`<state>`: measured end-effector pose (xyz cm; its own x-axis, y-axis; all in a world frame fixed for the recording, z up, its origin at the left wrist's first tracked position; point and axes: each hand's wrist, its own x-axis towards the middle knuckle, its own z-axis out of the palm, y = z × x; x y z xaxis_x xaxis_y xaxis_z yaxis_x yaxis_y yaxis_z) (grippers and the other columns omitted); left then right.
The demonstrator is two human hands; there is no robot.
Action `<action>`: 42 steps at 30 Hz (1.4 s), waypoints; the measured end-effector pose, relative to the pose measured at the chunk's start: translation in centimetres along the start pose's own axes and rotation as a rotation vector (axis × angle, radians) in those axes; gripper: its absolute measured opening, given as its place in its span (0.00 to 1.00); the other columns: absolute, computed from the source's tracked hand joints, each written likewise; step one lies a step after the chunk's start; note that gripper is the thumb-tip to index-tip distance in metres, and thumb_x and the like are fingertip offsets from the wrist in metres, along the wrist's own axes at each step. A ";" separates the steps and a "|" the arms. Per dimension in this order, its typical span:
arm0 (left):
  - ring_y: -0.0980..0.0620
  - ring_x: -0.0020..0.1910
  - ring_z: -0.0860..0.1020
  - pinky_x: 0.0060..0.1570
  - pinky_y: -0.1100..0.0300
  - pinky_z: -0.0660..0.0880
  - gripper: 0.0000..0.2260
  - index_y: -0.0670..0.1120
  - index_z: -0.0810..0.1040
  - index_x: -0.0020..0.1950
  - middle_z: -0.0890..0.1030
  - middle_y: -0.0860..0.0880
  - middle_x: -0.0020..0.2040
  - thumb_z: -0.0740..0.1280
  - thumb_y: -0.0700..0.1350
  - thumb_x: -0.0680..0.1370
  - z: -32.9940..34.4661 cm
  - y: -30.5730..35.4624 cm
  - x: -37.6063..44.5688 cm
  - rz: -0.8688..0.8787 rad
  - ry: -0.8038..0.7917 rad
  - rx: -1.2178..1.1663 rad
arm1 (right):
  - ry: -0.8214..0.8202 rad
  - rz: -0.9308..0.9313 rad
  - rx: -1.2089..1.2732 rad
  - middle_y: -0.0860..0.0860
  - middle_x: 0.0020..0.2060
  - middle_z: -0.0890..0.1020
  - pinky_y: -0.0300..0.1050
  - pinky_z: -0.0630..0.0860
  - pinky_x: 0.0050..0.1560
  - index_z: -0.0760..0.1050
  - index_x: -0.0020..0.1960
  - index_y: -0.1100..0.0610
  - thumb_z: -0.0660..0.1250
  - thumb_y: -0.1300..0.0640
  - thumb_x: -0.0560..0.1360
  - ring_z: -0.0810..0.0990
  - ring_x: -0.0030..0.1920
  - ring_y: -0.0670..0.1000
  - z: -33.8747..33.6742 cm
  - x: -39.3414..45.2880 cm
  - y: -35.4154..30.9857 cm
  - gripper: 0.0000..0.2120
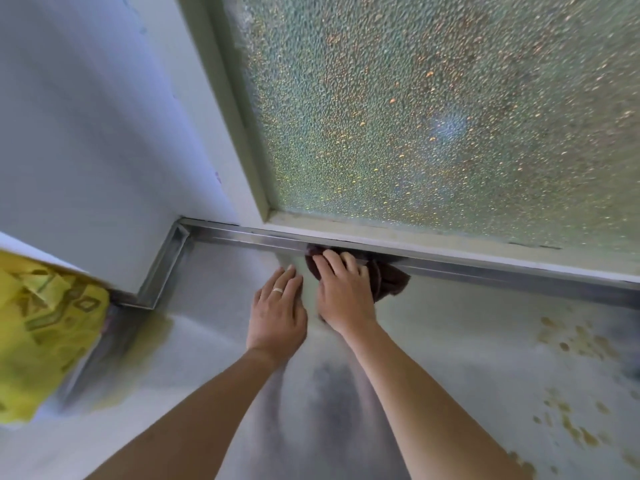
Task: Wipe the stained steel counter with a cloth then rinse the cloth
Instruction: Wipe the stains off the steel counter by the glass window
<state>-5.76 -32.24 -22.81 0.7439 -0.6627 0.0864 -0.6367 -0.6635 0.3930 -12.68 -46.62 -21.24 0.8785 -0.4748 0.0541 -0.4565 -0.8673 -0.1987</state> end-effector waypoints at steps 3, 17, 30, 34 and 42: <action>0.50 0.78 0.66 0.75 0.51 0.60 0.23 0.50 0.73 0.73 0.72 0.50 0.76 0.57 0.48 0.78 -1.0 -2.7 0.0 0.157 -0.047 0.090 | -0.005 0.161 -0.041 0.47 0.68 0.75 0.55 0.71 0.53 0.72 0.69 0.51 0.61 0.53 0.76 0.73 0.65 0.57 -0.5 -1.8 2.7 0.21; 0.48 0.83 0.53 0.80 0.46 0.50 0.25 0.46 0.65 0.78 0.62 0.47 0.81 0.55 0.49 0.80 -0.1 -2.9 0.0 -0.080 0.013 0.095 | 0.045 -0.068 0.022 0.47 0.64 0.76 0.54 0.69 0.50 0.74 0.67 0.51 0.61 0.54 0.76 0.75 0.60 0.57 1.9 2.1 -4.0 0.20; 0.40 0.82 0.54 0.79 0.39 0.55 0.24 0.42 0.66 0.76 0.62 0.42 0.81 0.57 0.46 0.79 0.1 -2.9 0.4 -0.076 -0.004 0.123 | 0.017 -0.007 0.056 0.47 0.65 0.77 0.55 0.70 0.52 0.74 0.68 0.52 0.58 0.54 0.74 0.75 0.63 0.57 1.0 2.4 -6.1 0.23; 0.41 0.82 0.54 0.80 0.41 0.53 0.23 0.44 0.66 0.75 0.62 0.44 0.81 0.55 0.46 0.80 0.0 -2.8 0.4 -0.094 0.008 0.095 | -0.001 -0.014 -0.026 0.48 0.64 0.76 0.54 0.71 0.50 0.72 0.69 0.52 0.59 0.55 0.74 0.75 0.61 0.57 0.8 1.2 -3.7 0.23; 0.41 0.82 0.51 0.80 0.41 0.50 0.24 0.43 0.66 0.76 0.61 0.44 0.81 0.54 0.47 0.80 0.3 -3.3 0.7 -0.080 0.007 0.054 | 0.179 0.289 -0.069 0.49 0.64 0.79 0.55 0.71 0.50 0.76 0.66 0.54 0.57 0.57 0.74 0.75 0.62 0.60 0.6 -2.6 3.5 0.23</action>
<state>-3.18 -30.62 -24.32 0.7938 -0.6048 0.0632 -0.5855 -0.7319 0.3486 -16.48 -48.31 -22.64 0.6753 -0.7158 0.1776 -0.6969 -0.6982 -0.1642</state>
